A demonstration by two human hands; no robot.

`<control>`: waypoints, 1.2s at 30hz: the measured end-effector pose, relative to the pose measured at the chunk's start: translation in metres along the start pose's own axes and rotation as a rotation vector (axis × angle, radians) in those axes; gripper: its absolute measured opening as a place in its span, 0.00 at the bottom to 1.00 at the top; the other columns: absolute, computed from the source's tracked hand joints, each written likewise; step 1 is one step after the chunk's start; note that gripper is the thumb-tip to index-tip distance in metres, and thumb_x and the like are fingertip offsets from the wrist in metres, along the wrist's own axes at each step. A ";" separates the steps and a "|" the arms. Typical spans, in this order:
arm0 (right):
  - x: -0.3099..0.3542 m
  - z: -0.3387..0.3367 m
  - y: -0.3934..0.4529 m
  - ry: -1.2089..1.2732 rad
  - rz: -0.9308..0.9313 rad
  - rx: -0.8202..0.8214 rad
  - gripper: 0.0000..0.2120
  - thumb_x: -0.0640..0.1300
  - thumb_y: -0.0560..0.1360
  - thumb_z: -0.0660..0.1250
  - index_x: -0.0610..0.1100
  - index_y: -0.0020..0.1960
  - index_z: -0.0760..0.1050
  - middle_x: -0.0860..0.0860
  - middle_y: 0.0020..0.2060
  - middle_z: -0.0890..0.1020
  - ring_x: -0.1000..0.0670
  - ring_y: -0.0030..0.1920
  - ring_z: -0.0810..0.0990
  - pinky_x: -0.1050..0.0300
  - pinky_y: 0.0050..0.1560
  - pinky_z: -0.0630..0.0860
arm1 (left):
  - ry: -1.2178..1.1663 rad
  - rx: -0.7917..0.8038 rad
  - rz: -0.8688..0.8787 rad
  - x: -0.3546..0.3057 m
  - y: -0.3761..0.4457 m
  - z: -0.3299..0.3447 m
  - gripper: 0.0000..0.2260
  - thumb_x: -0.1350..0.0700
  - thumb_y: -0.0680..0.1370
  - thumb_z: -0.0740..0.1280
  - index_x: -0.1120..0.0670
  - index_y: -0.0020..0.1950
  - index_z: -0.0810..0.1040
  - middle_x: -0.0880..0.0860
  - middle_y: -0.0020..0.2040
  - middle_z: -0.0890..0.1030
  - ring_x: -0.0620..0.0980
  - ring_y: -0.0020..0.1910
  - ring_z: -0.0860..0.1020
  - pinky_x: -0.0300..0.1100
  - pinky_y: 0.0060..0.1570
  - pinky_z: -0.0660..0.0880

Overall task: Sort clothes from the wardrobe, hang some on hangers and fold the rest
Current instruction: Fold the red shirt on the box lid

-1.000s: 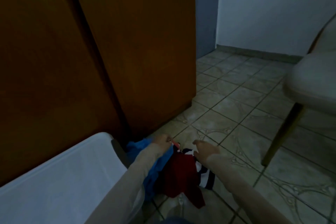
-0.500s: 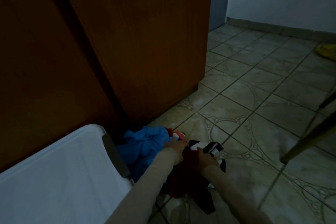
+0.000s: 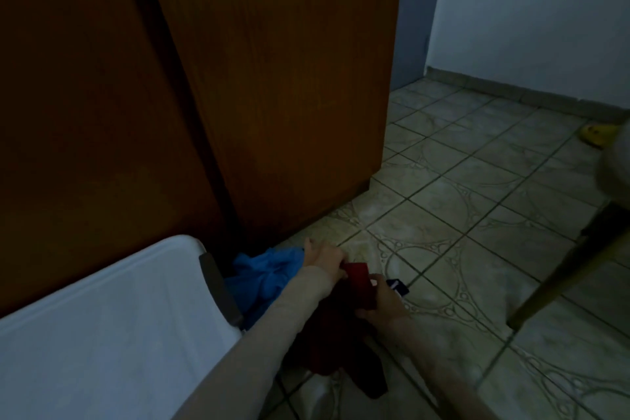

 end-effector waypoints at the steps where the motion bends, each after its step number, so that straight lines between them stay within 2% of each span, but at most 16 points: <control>1: 0.005 -0.004 -0.004 0.079 -0.007 -0.005 0.35 0.41 0.70 0.72 0.41 0.70 0.56 0.45 0.62 0.74 0.46 0.61 0.75 0.59 0.56 0.72 | -0.062 -0.044 -0.012 0.001 -0.005 -0.012 0.13 0.50 0.78 0.63 0.50 0.62 0.75 0.54 0.61 0.75 0.53 0.65 0.68 0.54 0.68 0.53; 4: 0.027 -0.020 -0.021 0.282 -0.037 -0.077 0.31 0.41 0.72 0.71 0.39 0.68 0.58 0.45 0.60 0.75 0.46 0.57 0.76 0.56 0.56 0.74 | -0.275 -0.218 -0.010 0.003 -0.026 -0.053 0.11 0.52 0.78 0.64 0.50 0.59 0.78 0.53 0.59 0.77 0.52 0.61 0.72 0.46 0.61 0.62; 8: 0.069 -0.051 -0.044 0.305 -0.202 -0.211 0.23 0.50 0.75 0.67 0.44 0.67 0.68 0.47 0.59 0.79 0.49 0.55 0.79 0.54 0.58 0.75 | -0.502 -0.394 0.013 -0.004 -0.060 -0.113 0.07 0.55 0.77 0.65 0.51 0.55 0.78 0.53 0.54 0.79 0.53 0.53 0.77 0.42 0.48 0.70; 11: 0.102 -0.077 -0.062 0.325 -0.279 -0.253 0.28 0.54 0.72 0.70 0.45 0.67 0.68 0.50 0.58 0.79 0.49 0.55 0.78 0.53 0.57 0.75 | -0.737 -0.552 0.061 -0.009 -0.088 -0.157 0.04 0.61 0.77 0.65 0.53 0.48 0.77 0.54 0.42 0.79 0.48 0.35 0.78 0.42 0.42 0.73; 13: 0.120 -0.093 -0.075 0.323 -0.315 -0.256 0.32 0.53 0.69 0.73 0.46 0.68 0.65 0.51 0.57 0.76 0.50 0.56 0.76 0.53 0.58 0.74 | -0.890 -0.653 0.095 -0.009 -0.107 -0.186 0.06 0.64 0.77 0.64 0.55 0.44 0.75 0.53 0.37 0.77 0.45 0.29 0.76 0.41 0.38 0.74; 18: 0.146 -0.098 -0.103 0.170 -0.369 -0.202 0.31 0.50 0.67 0.76 0.45 0.64 0.66 0.49 0.51 0.77 0.51 0.53 0.76 0.56 0.55 0.75 | -1.109 -0.863 0.139 0.001 -0.157 -0.245 0.07 0.67 0.77 0.63 0.56 0.44 0.74 0.51 0.40 0.76 0.44 0.35 0.76 0.34 0.39 0.75; 22: 0.164 -0.085 -0.118 0.125 -0.372 -0.174 0.37 0.51 0.68 0.74 0.44 0.71 0.61 0.47 0.61 0.74 0.48 0.61 0.74 0.57 0.62 0.71 | -1.161 -0.949 0.171 0.020 -0.193 -0.271 0.04 0.66 0.78 0.62 0.58 0.48 0.73 0.50 0.42 0.75 0.43 0.40 0.76 0.36 0.46 0.76; 24: 0.179 -0.078 -0.128 0.179 -0.409 -0.158 0.34 0.51 0.72 0.71 0.45 0.72 0.61 0.49 0.63 0.73 0.48 0.62 0.73 0.58 0.64 0.70 | -1.139 -0.971 0.168 0.032 -0.208 -0.278 0.04 0.65 0.78 0.62 0.58 0.48 0.73 0.49 0.42 0.75 0.45 0.42 0.76 0.41 0.51 0.76; 27: 0.205 -0.070 -0.138 0.117 -0.473 -0.213 0.21 0.46 0.78 0.63 0.45 0.70 0.66 0.46 0.62 0.76 0.48 0.58 0.76 0.56 0.62 0.71 | -1.134 -1.043 0.117 0.054 -0.231 -0.287 0.03 0.64 0.79 0.62 0.57 0.48 0.73 0.52 0.46 0.76 0.49 0.47 0.76 0.45 0.55 0.75; 30: 0.226 -0.076 -0.144 0.204 -0.474 -0.290 0.17 0.44 0.81 0.56 0.42 0.69 0.66 0.44 0.59 0.77 0.47 0.53 0.77 0.58 0.56 0.73 | -1.164 -1.113 0.031 0.083 -0.257 -0.297 0.04 0.62 0.80 0.60 0.57 0.50 0.74 0.54 0.49 0.77 0.50 0.49 0.77 0.42 0.53 0.74; 33: 0.246 -0.090 -0.151 0.257 -0.473 -0.336 0.16 0.45 0.81 0.55 0.40 0.67 0.67 0.44 0.57 0.77 0.49 0.50 0.75 0.59 0.54 0.72 | -1.164 -1.171 -0.051 0.114 -0.283 -0.305 0.07 0.61 0.81 0.58 0.57 0.55 0.74 0.53 0.50 0.75 0.49 0.50 0.75 0.39 0.48 0.71; 36: 0.270 -0.097 -0.160 0.329 -0.554 -0.271 0.21 0.51 0.79 0.60 0.40 0.66 0.70 0.48 0.58 0.77 0.51 0.54 0.76 0.60 0.57 0.73 | -1.141 -1.213 -0.165 0.144 -0.302 -0.308 0.10 0.60 0.82 0.56 0.58 0.62 0.72 0.51 0.52 0.72 0.46 0.49 0.71 0.36 0.49 0.67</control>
Point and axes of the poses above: each hand's wrist, its own y-axis towards the middle knuckle, its own z-axis out of the palm, x = y × z, the point moved 5 cm from there along y, towards the middle knuckle
